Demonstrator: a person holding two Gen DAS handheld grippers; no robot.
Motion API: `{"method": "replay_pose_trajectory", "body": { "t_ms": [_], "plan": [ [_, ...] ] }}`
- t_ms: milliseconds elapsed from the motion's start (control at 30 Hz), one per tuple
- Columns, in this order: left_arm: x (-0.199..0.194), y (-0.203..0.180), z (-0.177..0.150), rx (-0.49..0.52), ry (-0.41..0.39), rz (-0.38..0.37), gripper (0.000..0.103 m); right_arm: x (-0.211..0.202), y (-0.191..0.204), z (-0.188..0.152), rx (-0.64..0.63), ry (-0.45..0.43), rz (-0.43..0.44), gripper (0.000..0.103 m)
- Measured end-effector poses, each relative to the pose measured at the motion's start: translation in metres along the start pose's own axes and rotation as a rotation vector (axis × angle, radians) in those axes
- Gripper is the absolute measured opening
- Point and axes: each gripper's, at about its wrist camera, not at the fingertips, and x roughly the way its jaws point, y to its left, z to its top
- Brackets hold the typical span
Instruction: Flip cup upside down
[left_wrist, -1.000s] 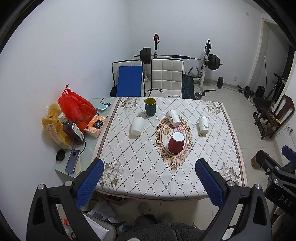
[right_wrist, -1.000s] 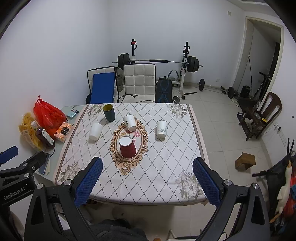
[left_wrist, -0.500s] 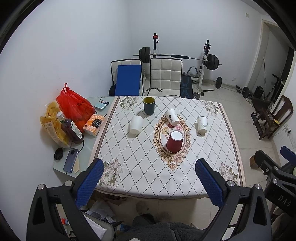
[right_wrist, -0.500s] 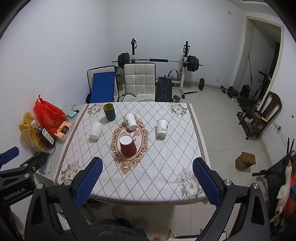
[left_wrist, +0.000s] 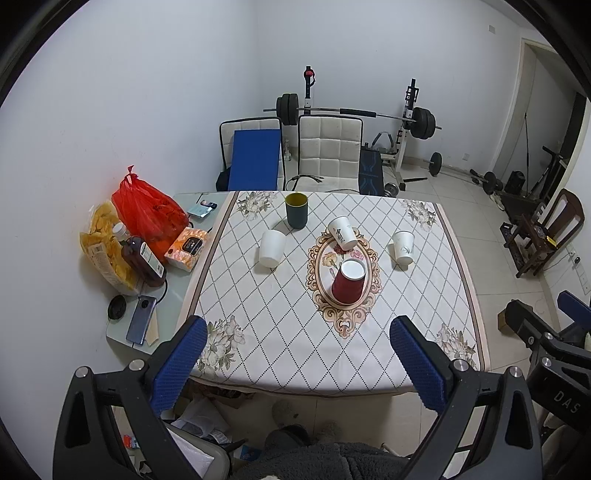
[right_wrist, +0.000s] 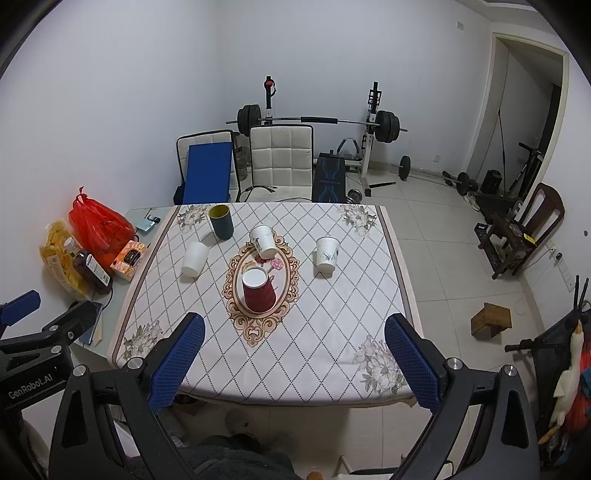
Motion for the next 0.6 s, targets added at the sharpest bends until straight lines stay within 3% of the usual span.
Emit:
{"method": "replay_pose_trajectory", "body": {
  "t_ms": [600],
  "plan": [
    [-0.0002,-0.0004,0.0012,-0.002,-0.003,0.003,0.101,0.0008,0.001,0.0024,0.006,0.001,0.015,0.1]
  ]
}}
